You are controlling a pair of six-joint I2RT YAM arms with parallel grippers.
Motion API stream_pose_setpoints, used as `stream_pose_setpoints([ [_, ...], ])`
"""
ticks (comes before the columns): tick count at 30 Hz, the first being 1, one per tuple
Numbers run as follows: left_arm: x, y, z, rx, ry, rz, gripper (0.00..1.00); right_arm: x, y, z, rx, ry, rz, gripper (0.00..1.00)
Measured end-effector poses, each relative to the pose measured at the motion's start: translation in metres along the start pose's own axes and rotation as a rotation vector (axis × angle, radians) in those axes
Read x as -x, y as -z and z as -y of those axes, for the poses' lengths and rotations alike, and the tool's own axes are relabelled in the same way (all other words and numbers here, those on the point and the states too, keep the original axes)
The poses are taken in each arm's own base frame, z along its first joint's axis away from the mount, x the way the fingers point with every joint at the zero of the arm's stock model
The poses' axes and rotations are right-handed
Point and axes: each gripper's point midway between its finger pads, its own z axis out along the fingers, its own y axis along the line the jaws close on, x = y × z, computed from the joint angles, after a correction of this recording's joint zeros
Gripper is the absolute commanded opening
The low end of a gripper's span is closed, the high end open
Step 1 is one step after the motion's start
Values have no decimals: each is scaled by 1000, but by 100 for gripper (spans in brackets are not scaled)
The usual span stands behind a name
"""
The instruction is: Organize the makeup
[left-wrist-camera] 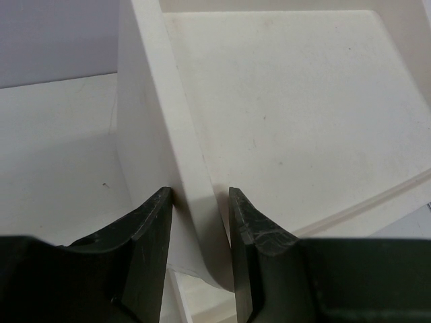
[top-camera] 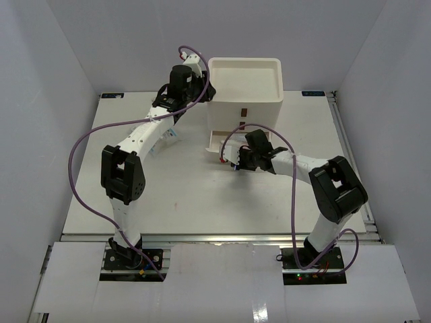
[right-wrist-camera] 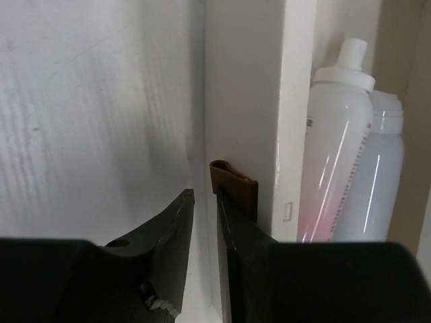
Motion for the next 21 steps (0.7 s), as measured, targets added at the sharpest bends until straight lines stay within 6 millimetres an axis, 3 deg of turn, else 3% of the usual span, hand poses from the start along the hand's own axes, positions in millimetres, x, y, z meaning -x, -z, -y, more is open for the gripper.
stream_pose_setpoints([
  [7, 0, -1, 0, -4, -5, 7, 39, -2, -11, 21, -109, -65, -48, 27],
  [11, 0, -1, 0, -6, -4, 8, 39, -12, -17, 45, -225, -78, -94, 29],
  [15, 0, -2, 0, -8, -3, 10, 40, -24, -24, 72, -351, -86, -135, 32],
  [21, -1, -2, 0, -10, 3, 15, 40, -39, -25, 93, -469, -97, -182, 43],
])
